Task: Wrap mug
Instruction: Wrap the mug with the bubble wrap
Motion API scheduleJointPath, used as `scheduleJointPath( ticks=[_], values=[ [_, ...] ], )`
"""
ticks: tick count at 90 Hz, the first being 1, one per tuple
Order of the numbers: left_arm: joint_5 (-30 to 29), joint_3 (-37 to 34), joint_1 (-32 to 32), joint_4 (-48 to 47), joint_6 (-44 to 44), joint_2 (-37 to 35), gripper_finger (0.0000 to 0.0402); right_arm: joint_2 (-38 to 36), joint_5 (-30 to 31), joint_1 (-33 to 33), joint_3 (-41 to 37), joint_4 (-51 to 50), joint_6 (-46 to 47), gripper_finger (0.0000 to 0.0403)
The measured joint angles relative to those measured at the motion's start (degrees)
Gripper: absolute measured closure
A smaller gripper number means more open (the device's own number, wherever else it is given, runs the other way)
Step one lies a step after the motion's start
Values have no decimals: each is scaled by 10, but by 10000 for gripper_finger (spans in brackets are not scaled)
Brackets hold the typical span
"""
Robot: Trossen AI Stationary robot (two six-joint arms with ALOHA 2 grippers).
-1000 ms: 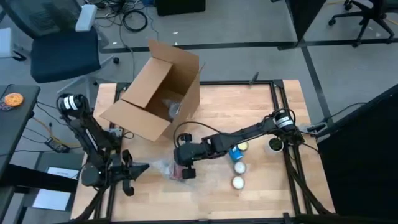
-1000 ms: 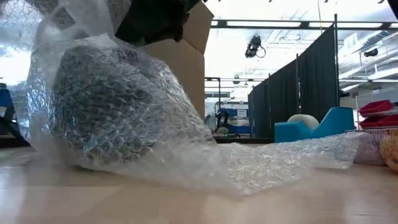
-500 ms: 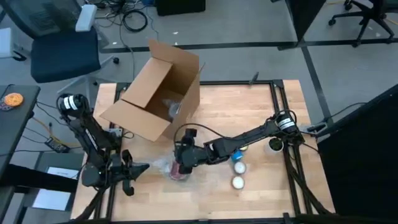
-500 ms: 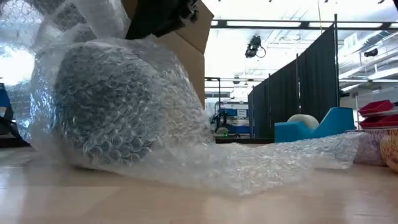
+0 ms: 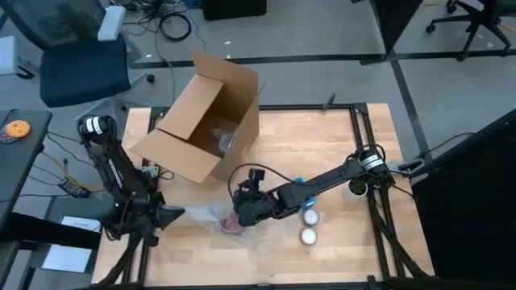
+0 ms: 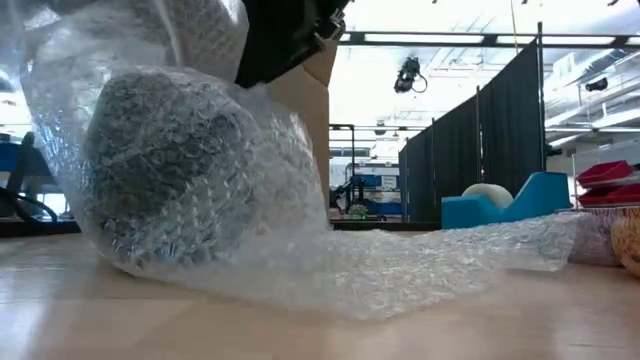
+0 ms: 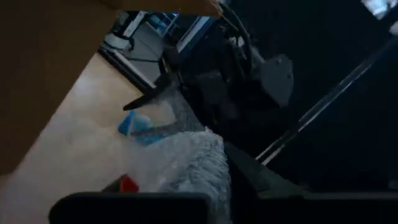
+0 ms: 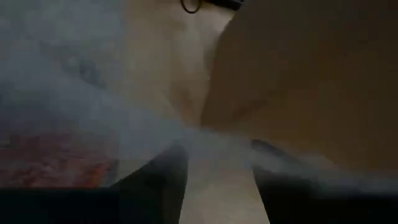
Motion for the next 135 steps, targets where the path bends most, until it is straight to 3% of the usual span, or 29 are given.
scheduleJointPath(
  ticks=[21, 38, 51, 70, 96, 108, 125, 135],
  values=[
    [1, 0, 0, -6, -106, 5, 401, 1, 7, -5, 0, 16, 0, 257],
    [18, 0, 0, -6, -160, 5, 401, 6, 66, -18, 0, 15, 13, 257],
    [1, 0, 0, -6, -154, 5, 401, 5, 74, -25, 0, 14, 16, 257],
    [-16, 0, 32, -7, -136, 5, 401, -33, 82, 19, 0, 14, -12, 257],
    [-16, 0, 83, -7, -146, 4, 401, -88, 156, 96, 0, 12, -17, 257],
    [-16, 0, 98, -2, -146, 5, 401, -93, 145, 130, 0, 19, -12, 257],
    [-16, 0, 113, 4, -146, 4, 401, -67, 9, 158, 0, 45, -26, 257],
    [-15, 0, 117, 14, -148, 4, 401, -30, 16, 149, 0, 46, -36, 257]
  ],
)
